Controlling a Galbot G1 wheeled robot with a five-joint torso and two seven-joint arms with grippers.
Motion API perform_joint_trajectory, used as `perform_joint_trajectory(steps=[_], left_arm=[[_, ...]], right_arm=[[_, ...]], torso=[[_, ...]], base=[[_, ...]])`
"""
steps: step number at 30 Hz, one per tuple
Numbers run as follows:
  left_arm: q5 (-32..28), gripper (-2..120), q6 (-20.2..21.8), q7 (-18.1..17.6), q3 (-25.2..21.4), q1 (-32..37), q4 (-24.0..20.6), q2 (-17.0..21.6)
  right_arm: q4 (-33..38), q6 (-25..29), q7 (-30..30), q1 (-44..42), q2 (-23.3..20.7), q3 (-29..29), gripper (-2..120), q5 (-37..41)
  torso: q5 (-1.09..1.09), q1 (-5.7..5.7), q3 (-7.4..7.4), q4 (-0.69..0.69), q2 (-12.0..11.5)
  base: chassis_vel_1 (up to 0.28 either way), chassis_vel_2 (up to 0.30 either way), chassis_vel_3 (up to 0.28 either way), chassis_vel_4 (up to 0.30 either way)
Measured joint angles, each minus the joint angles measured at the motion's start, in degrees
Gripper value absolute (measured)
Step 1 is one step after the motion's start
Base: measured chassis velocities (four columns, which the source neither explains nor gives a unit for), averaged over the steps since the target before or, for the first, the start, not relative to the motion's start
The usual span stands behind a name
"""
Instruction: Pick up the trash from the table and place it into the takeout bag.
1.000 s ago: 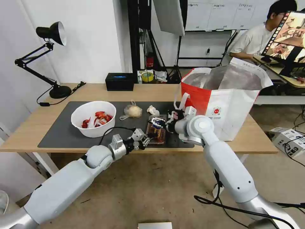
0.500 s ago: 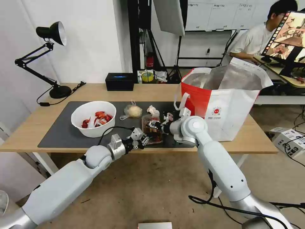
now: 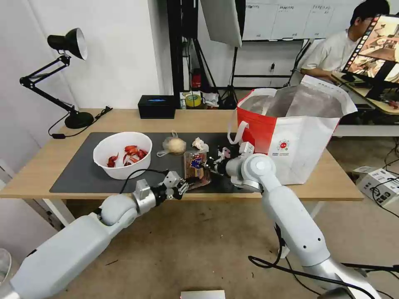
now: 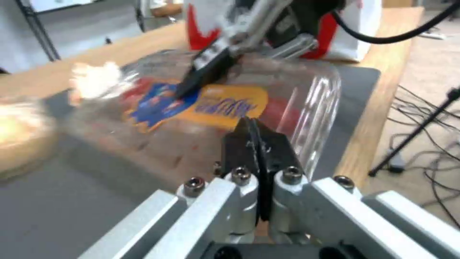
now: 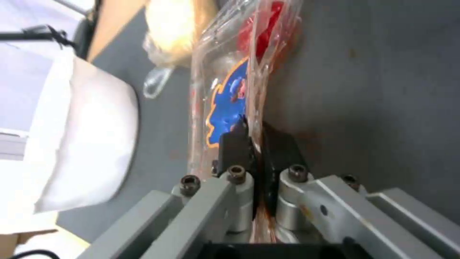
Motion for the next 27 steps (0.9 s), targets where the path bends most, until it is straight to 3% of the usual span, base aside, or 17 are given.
perform_joint_trajectory(steps=[5, 8, 9, 12, 13, 15, 17, 18, 20, 21, 22, 23, 25, 27], left_arm=[[-0.6, 0, -0.1, 0.0, -4.2, 3.1, -1.5, 1.3], [-0.9, 0, -0.7, 0.2, -11.7, 9.7, -4.5, 3.5], [-0.9, 0, -0.7, 0.2, -11.7, 9.7, -4.5, 3.5], [-1.1, 0, -2.2, 0.3, -18.9, 17.7, -7.8, 5.0], [-1.1, 0, -2.2, 0.3, -18.9, 17.7, -7.8, 5.0], [-1.1, 5, -2.9, 0.3, -22.0, 21.0, -9.0, 5.3], [-0.7, 18, -4.1, 0.3, -26.8, 25.9, -9.9, 5.1], [-0.7, 18, -4.1, 0.3, -26.8, 25.9, -9.9, 5.1], [-0.6, 27, -5.0, 0.6, -29.3, 28.7, -10.0, 4.0], [-1.0, 31, -5.9, 1.1, -30.2, 29.7, -10.0, 3.3], [-1.0, 31, -5.9, 1.1, -30.2, 29.7, -10.0, 3.3], [-2.1, 36, -7.1, 1.5, -31.0, 31.0, -9.7, 2.4], [-2.6, 45, -7.7, 1.7, -32.6, 32.4, -9.7, 1.9], [-2.6, 50, -7.8, 1.7, -33.0, 32.9, -9.7, 1.6]], right_arm=[[0.4, 0.7, -0.9, -0.1, 0.0, 0.6, 0, -0.1], [1.7, 1.2, -2.4, -0.9, 0.0, 1.5, 0, -0.5], [1.7, 1.2, -2.4, -0.9, 0.0, 1.5, 0, -0.5], [4.9, 2.1, -6.7, -2.4, -0.8, 2.5, 0, -3.2], [4.9, 2.1, -6.7, -2.4, -0.8, 2.5, 0, -3.2], [6.8, 2.7, -8.6, -3.0, -1.4, 3.0, 0, -4.0], [11.0, 5.6, -12.4, -4.2, -2.5, 4.4, 0, -4.6], [11.0, 5.6, -12.4, -4.2, -2.5, 4.4, 0, -4.6], [14.9, 9.8, -14.7, -5.0, -3.4, 6.3, 0, -4.8], [17.5, 14.7, -16.1, -5.5, -4.2, 7.2, 0, -5.8], [17.5, 14.7, -16.1, -5.5, -4.2, 7.2, 0, -5.8], [20.1, 20.7, -17.4, -6.1, -5.5, 8.1, 0, -7.6], [24.3, 27.4, -16.5, -6.3, -7.8, 11.0, 0, -9.5], [25.5, 29.8, -15.0, -5.9, -9.3, 12.7, 0, -11.4]], torso=[[0.0, 0.0, 0.0, -0.01, 0.0], [0.01, 0.0, 0.0, -0.01, 0.0], [0.01, 0.0, 0.0, -0.01, 0.0], [0.01, 0.0, 0.0, 0.02, 0.0], [0.01, 0.0, 0.0, 0.02, 0.0], [0.01, -0.01, -0.01, 0.02, 0.0], [0.01, -0.01, -0.01, 0.0, 0.0], [0.01, -0.01, -0.01, 0.0, 0.0], [0.0, -0.01, -0.01, 0.0, 0.0], [0.01, -0.01, -0.01, 0.0, 0.0], [0.01, -0.01, -0.01, 0.0, 0.0], [0.01, -0.01, -0.01, -0.01, 0.0], [0.02, -0.01, -0.01, 0.0, 0.0], [0.02, -0.01, -0.01, 0.0, 0.0]], base=[[0.0, 0.0, 0.0, 0.0], [0.0, 0.0, 0.0, 0.0], [0.0, 0.0, 0.0, 0.0], [0.0, 0.0, 0.0, 0.0], [0.0, 0.0, 0.0, 0.0], [0.0, 0.0, 0.0, 0.0], [0.0, 0.0, 0.0, 0.0], [0.0, 0.0, 0.0, 0.0], [0.0, 0.0, 0.0, 0.0], [0.0, 0.0, 0.0, 0.0], [0.0, 0.0, 0.0, 0.0], [0.0, 0.0, 0.0, 0.0], [0.0, 0.0, 0.0, 0.0], [0.0, 0.0, 0.0, 0.0]])
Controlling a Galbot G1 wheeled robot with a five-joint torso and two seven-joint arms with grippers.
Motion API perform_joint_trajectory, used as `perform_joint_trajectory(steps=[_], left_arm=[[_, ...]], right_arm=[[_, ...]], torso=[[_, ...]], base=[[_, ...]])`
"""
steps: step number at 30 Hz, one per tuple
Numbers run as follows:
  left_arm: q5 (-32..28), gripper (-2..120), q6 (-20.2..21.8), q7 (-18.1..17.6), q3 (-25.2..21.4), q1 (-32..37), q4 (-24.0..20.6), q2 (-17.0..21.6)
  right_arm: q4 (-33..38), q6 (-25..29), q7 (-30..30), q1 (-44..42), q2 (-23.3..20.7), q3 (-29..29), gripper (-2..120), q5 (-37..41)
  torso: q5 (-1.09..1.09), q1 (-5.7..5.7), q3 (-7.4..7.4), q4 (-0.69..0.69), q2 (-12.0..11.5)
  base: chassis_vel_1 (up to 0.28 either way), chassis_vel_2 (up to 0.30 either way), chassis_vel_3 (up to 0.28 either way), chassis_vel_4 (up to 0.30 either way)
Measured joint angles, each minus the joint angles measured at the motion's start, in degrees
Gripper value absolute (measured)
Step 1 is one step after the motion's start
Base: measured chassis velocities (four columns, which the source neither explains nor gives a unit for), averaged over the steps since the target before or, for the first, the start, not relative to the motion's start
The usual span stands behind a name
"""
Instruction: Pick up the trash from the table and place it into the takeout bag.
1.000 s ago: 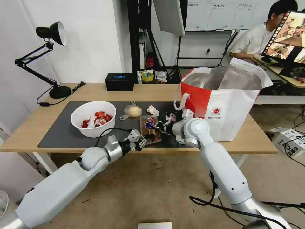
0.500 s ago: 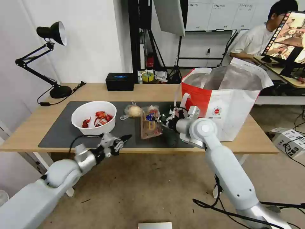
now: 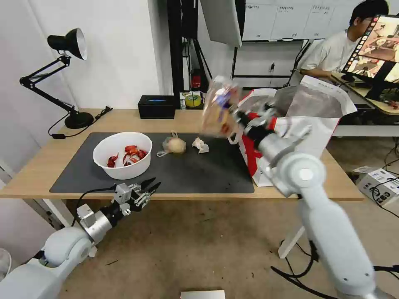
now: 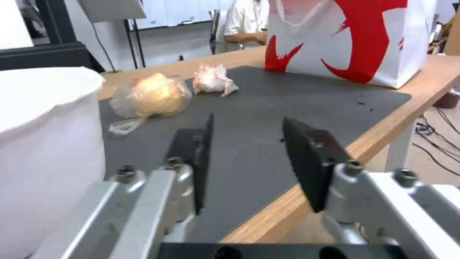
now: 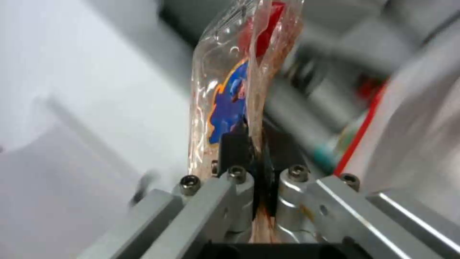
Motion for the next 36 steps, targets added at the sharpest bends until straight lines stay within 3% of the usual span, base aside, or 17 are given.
perform_joint_trajectory(steps=[2, 3, 6, 10, 14, 22, 29, 36], left_arm=[[-0.2, 59, 0.0, 0.0, -0.6, 0.6, -0.5, -0.5], [-0.2, 59, 0.0, 0.0, -0.6, 0.6, -0.5, -0.5], [-0.4, 75, 0.0, 0.0, -0.7, 1.2, -0.5, -1.5], [-0.4, 88, 0.0, 0.0, -0.2, 1.2, -0.1, -2.0], [-0.4, 101, 0.0, -0.2, 0.4, 0.8, -0.2, -2.2], [-0.4, 114, 0.2, -1.3, 1.4, -0.3, 0.8, -1.7], [-0.3, 114, 0.3, -1.7, 1.5, -0.3, 0.8, -2.0], [-0.2, 107, 0.2, -1.8, 1.5, -0.1, 1.3, -2.0]], right_arm=[[-0.6, 3.0, 3.2, 1.1, -5.8, 4.7, 0, -6.0], [-0.6, 3.0, 3.2, 1.1, -5.8, 4.7, 0, -6.0], [-4.0, 4.6, 4.4, 1.4, -12.3, 6.7, 0, -12.5], [-7.1, 4.9, 4.9, 1.9, -15.1, 7.0, 0, -14.7], [-10.8, 5.1, 4.8, 2.6, -15.0, 6.0, 0, -16.0], [-15.2, 5.1, 4.4, 4.0, -13.0, 1.9, 0, -18.0], [-14.0, 5.0, 4.7, 1.4, -12.1, 2.4, 0, -17.3], [-11.5, 4.2, 8.4, -1.0, -10.7, 3.5, 0, -10.6]], torso=[[0.0, 0.0, 0.0, 0.0, 0.0], [0.0, 0.0, 0.0, 0.0, 0.0], [0.02, 0.0, 0.0, -0.03, 0.0], [0.0, 0.01, 0.01, -0.02, 0.0], [0.01, 0.01, 0.01, -0.01, 0.0], [-0.01, 0.02, 0.02, 0.02, 0.0], [-0.02, 0.02, 0.01, -0.01, 0.0], [-0.01, 0.01, 0.01, 0.0, 0.0]], base=[[0.0, 0.0, 0.0, 0.0], [0.0, 0.0, 0.0, 0.0], [0.0, 0.0, 0.0, 0.0], [0.0, 0.0, 0.0, 0.0], [0.0, 0.0, 0.0, 0.0], [0.0, 0.0, 0.0, 0.0], [0.0, 0.0, 0.0, 0.0], [0.0, 0.0, 0.0, 0.0]])
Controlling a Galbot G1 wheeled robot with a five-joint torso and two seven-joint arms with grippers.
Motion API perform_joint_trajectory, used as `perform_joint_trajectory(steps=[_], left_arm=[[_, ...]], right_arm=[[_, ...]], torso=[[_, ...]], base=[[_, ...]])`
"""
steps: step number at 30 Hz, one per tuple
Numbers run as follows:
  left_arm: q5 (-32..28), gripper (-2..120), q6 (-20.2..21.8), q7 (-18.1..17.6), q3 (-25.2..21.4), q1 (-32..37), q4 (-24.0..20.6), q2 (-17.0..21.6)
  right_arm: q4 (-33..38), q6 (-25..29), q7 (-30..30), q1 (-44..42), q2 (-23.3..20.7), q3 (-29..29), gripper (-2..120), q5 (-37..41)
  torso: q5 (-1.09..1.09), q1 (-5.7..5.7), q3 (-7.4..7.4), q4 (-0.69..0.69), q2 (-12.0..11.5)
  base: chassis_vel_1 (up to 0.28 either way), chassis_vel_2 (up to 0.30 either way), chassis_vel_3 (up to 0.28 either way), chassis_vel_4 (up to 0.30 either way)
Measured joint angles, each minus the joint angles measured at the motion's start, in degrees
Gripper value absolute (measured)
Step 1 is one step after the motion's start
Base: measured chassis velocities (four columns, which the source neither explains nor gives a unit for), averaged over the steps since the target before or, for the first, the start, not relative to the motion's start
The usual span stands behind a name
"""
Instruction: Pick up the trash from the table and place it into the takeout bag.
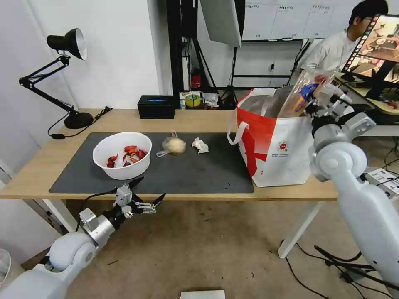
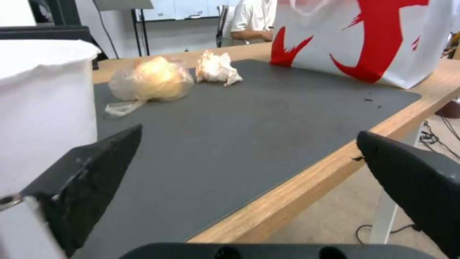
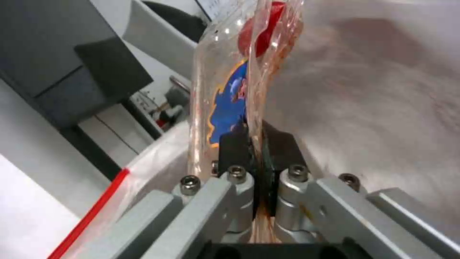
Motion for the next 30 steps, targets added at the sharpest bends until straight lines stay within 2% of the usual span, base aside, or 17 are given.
perform_joint_trajectory(steps=[1, 3, 7, 9, 11, 14, 15, 16, 18, 19, 22, 23, 25, 30], left_arm=[[0.0, 103, 0.0, 0.0, 0.1, -0.1, 0.0, 0.0], [0.0, 101, 0.0, -0.1, 0.3, -0.2, 0.0, 0.1], [0.1, 100, 0.0, -0.2, 0.5, -0.3, 0.0, 0.1], [0.2, 100, 0.1, -0.3, 0.5, -0.4, -0.2, 0.3], [0.2, 100, 0.1, -0.3, 0.5, -0.4, -0.3, 0.4], [0.1, 100, 0.3, -0.5, 0.5, -0.5, -0.6, 0.6], [0.1, 100, 0.3, -0.5, 0.5, -0.5, -0.6, 0.6], [0.1, 100, 0.3, -0.5, 0.5, -0.5, -0.6, 0.7], [0.1, 100, 0.3, -0.5, 0.3, -0.5, -0.8, 0.7], [0.1, 100, 0.3, -0.5, 0.3, -0.5, -0.8, 0.7], [0.1, 100, 0.3, -0.5, -0.2, -0.3, -1.1, 0.8], [0.1, 100, 0.3, -0.5, -0.2, -0.3, -1.1, 0.8], [0.1, 100, 0.1, -0.5, -0.5, -0.3, -1.3, 1.1], [0.1, 100, -0.3, -0.4, -1.5, 0.0, -1.5, 1.9]], right_arm=[[0.2, 0.0, 0.9, -0.1, 0.1, 0.3, 0, 1.9], [0.2, 0.2, 1.9, -0.1, 0.1, 1.0, 10, 4.3], [0.4, 0.3, 2.0, -0.2, -0.1, 1.5, 20, 5.2], [0.8, 0.3, 2.0, -0.3, -0.4, 1.8, 30, 5.7], [0.9, 0.3, 2.0, -0.4, -0.5, 1.8, 34, 5.7], [1.1, 0.3, 1.8, -0.4, -0.5, 1.8, 49, 5.9], [1.1, 0.3, 1.8, -0.4, -0.5, 1.8, 49, 5.9], [1.1, 0.3, 1.7, -0.4, -0.5, 1.7, 53, 5.9], [1.3, 0.3, 0.9, -0.4, -0.5, 1.6, 64, 5.6], [1.3, 0.3, 0.9, -0.4, -0.5, 1.6, 64, 5.6], [1.6, 0.2, 0.1, 0.0, -1.1, 1.5, 78, 5.5], [1.6, 0.2, 0.1, 0.0, -1.1, 1.5, 78, 5.5], [2.1, 0.6, -1.3, 0.7, -1.9, 1.3, 89, 4.6], [4.5, 1.9, -5.5, 1.6, -4.1, 0.0, 100, 0.0]], torso=[[0.0, 0.0, 0.0, 0.0, 0.0], [0.0, 0.0, 0.0, 0.0, 0.0], [0.0, 0.0, 0.0, -0.01, 0.0], [0.0, 0.0, 0.0, 0.0, 0.0], [0.0, 0.0, 0.0, 0.0, 0.0], [0.0, 0.0, 0.0, 0.0, 0.0], [0.0, 0.0, 0.0, 0.0, 0.0], [0.0, 0.0, 0.0, 0.0, 0.0], [0.01, 0.0, 0.0, 0.0, 0.0], [0.01, 0.0, 0.0, 0.0, 0.0], [0.01, 0.0, 0.0, 0.0, 0.0], [0.01, 0.0, 0.0, 0.0, 0.0], [0.01, 0.0, 0.0, 0.0, 0.0], [0.0, 0.0, 0.0, 0.0, 0.0]], base=[[0.0, 0.0, 0.0, 0.0], [0.0, 0.0, 0.0, 0.0], [0.0, 0.0, 0.0, 0.0], [0.0, 0.0, 0.0, 0.0], [0.0, 0.0, 0.0, 0.0], [0.0, 0.0, 0.0, 0.0], [0.0, 0.0, 0.0, 0.0], [0.0, 0.0, 0.0, 0.0], [0.0, 0.0, 0.0, 0.0], [0.0, 0.0, 0.0, 0.0], [0.0, 0.0, 0.0, 0.0], [0.0, 0.0, 0.0, 0.0], [0.0, 0.0, 0.0, 0.0], [0.0, 0.0, 0.0, 0.0]])
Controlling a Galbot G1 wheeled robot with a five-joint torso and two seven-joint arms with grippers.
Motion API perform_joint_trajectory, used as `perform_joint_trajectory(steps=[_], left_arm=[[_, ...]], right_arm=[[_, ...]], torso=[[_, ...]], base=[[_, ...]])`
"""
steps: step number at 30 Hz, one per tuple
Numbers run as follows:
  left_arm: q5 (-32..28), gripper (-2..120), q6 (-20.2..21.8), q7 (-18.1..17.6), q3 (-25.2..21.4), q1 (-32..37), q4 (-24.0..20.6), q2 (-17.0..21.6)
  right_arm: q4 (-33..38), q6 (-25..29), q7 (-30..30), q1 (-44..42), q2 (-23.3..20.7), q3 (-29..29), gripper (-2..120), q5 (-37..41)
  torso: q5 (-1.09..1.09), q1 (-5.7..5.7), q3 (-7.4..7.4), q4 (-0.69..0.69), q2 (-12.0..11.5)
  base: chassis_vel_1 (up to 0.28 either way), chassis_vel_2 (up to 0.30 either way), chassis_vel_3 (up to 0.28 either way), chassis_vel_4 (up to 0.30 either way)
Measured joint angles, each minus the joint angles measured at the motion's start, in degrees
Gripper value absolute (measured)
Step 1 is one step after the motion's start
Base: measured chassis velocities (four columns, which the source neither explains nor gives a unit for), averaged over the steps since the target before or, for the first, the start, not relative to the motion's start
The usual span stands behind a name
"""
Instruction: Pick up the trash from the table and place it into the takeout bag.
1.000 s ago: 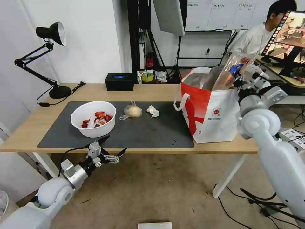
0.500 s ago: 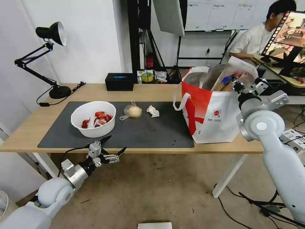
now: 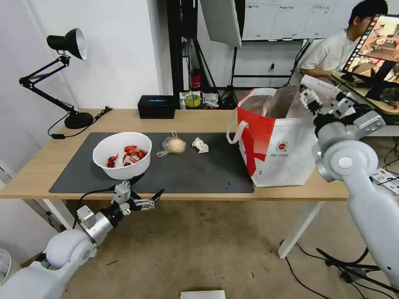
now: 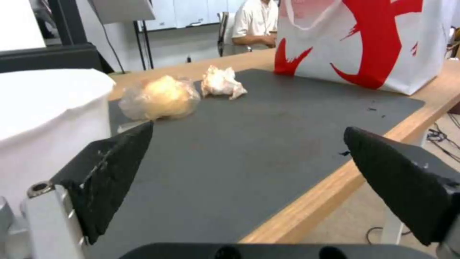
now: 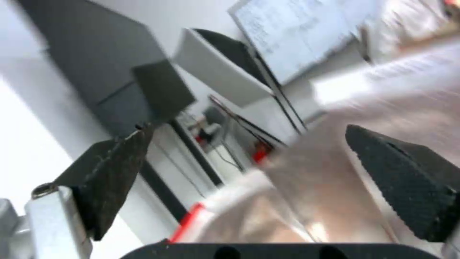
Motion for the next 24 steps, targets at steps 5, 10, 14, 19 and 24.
perform_joint_trajectory(steps=[5, 10, 14, 19, 24], left_arm=[[0.0, 100, -0.8, 0.1, -1.3, 0.5, 0.0, 0.5], [0.3, 100, -2.1, 0.3, -4.0, 2.1, 0.4, 0.5], [1.3, 100, -4.2, 0.8, -7.2, 4.6, 1.3, -0.1], [2.5, 100, -6.5, 2.8, -10.9, 8.5, 3.1, -1.0], [2.9, 100, -8.4, 3.0, -13.8, 11.8, 4.9, -2.9]], right_arm=[[3.8, 0.0, -7.7, -3.0, -3.0, -0.8, 100, -8.4], [9.4, 2.7, -19.1, -10.6, -7.0, 0.5, 100, -17.6], [11.7, 7.5, -26.3, -18.2, -8.6, 3.1, 100, -22.7], [12.1, 12.3, -28.6, -28.0, -6.5, 3.3, 100, -30.3], [10.1, 16.4, -27.7, -36.5, -2.3, 2.1, 100, -38.2]], torso=[[0.0, 0.0, 0.0, 0.0, 0.0], [0.0, -0.01, -0.01, -0.01, 0.0], [0.0, -0.01, -0.02, -0.02, 0.0], [0.01, -0.01, -0.01, 0.0, 0.0], [0.0, -0.02, -0.01, 0.0, 0.0]], base=[[0.0, 0.0, 0.0, 0.0], [0.0, 0.0, 0.0, 0.0], [0.0, 0.0, 0.0, 0.0], [0.0, 0.0, 0.0, 0.0], [0.0, 0.0, 0.0, 0.0]])
